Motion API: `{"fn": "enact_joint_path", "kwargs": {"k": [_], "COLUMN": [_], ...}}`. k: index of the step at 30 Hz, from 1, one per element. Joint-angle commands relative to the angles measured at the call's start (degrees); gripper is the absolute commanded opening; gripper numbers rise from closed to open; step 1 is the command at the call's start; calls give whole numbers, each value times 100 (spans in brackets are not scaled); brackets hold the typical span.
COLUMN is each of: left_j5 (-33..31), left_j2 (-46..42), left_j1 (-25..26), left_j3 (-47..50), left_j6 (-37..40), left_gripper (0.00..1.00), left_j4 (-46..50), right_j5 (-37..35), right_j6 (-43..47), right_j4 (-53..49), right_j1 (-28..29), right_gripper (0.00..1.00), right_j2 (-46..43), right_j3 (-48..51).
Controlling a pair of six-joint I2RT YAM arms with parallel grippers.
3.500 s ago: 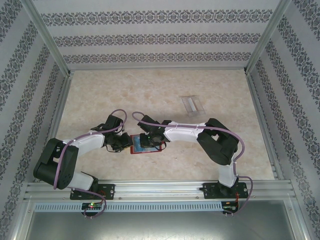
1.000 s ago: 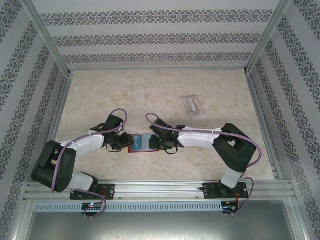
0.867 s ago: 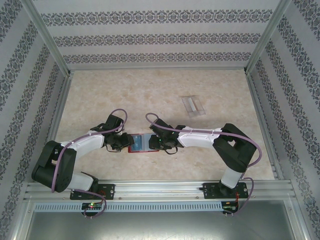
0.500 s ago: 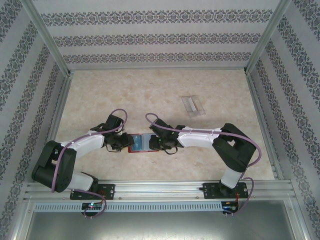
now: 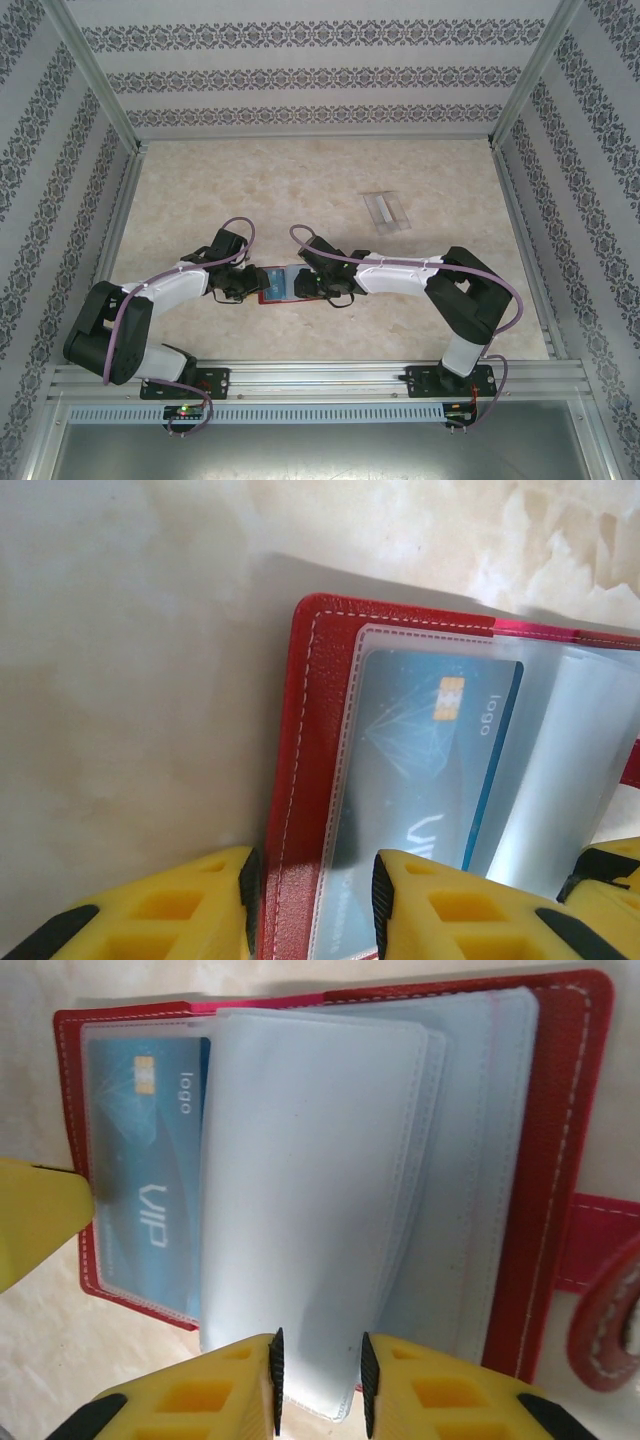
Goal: Put the credit cards into the card holder
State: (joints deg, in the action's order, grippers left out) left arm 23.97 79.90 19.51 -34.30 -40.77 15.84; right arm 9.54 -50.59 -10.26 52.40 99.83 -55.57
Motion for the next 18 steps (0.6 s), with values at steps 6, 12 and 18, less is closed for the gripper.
{"fn": "enact_joint_path", "kwargs": {"k": [6,12,18], "left_j5": [123,132,90], "left_j2": [32,0,-251], "left_j1": [53,62,53], "left_j3": [77,80,84], "left_j6": [30,43,55], "left_gripper": [38,39,57], "left_j4": [-140,-142,-100], "right_j5": [74,167,233], "right_j6": [303,361,405], "right_j4": [15,123,194], "right_j1": [121,138,145], "right_gripper": [30,30,31], "right_j2": [106,184,258], "right_j3": [-287,-357,-501]}}
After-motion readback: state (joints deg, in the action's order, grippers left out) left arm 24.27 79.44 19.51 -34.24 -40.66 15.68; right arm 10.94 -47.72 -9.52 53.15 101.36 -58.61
